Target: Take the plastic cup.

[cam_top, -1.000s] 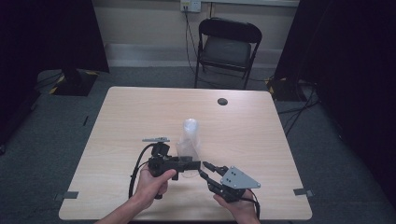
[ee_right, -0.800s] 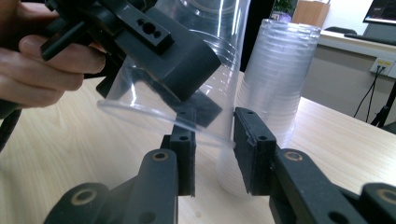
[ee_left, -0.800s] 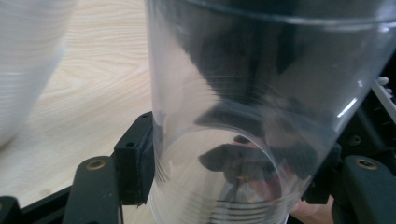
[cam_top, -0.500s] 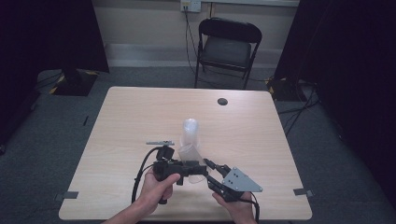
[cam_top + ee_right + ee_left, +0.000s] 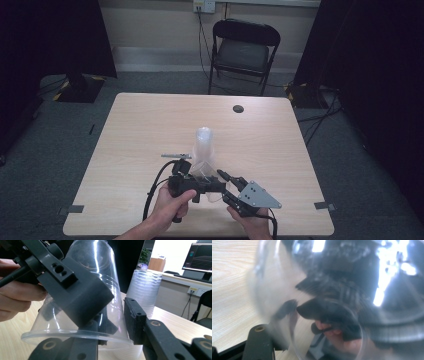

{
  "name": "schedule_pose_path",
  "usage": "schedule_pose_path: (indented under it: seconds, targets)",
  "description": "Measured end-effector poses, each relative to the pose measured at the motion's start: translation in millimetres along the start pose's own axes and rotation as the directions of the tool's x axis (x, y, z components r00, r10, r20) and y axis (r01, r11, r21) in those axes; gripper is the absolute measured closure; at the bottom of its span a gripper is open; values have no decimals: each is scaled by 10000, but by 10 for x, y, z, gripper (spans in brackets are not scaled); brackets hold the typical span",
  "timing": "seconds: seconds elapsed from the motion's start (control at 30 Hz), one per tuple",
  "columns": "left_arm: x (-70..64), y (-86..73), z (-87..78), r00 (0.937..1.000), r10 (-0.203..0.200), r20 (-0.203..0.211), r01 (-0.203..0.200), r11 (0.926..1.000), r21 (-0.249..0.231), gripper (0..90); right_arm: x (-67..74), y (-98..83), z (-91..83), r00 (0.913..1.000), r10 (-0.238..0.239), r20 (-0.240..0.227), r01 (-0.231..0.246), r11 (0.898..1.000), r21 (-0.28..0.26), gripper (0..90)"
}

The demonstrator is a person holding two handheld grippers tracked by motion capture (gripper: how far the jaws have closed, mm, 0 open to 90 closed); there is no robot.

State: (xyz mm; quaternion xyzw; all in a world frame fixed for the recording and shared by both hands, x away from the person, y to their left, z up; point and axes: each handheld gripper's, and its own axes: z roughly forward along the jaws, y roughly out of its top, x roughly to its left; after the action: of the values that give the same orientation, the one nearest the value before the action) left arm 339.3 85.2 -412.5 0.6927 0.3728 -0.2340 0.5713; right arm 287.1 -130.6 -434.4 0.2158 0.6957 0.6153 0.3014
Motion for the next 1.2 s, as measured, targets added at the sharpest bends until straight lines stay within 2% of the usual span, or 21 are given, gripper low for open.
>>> schedule_pose_path:
  seconds: [0.2,0.3,0.33,0.43,0.77,0.97,1.13,1.2]
  targets:
    - [11,0,-6,9999,74,124,-74,10000,-16,287,1,7,-18,9998,-134,137,133,9999,65,798]
    - [19,-3,-8,9997,239,113,-238,9997,-94,282,-1,8,-22,9999,-92,116,90,9999,136,800]
    - [17,-3,-11,9995,306,-5,-306,9994,-131,274,-8,7,-24,9998,-133,116,131,9998,140,803]
    - [21,1,-20,9993,380,46,-379,9991,-198,259,-24,6,-30,9998,-103,160,99,9996,246,821]
    - [38,15,-60,9989,471,49,-470,9988,-124,235,-87,5,-57,9993,19,360,-35,9990,439,855]
    - [48,17,-81,9980,617,-129,-619,9979,-184,242,-148,1,-77,9985,232,505,-264,9977,621,870]
    - [57,18,-107,9915,1078,-729,-1086,9941,-72,246,-189,-11,-77,9975,285,643,-349,9943,1007,875]
    - [58,18,-118,9891,1307,-671,-1313,9913,-50,238,-218,-14,-83,9966,368,743,-454,9920,1182,885]
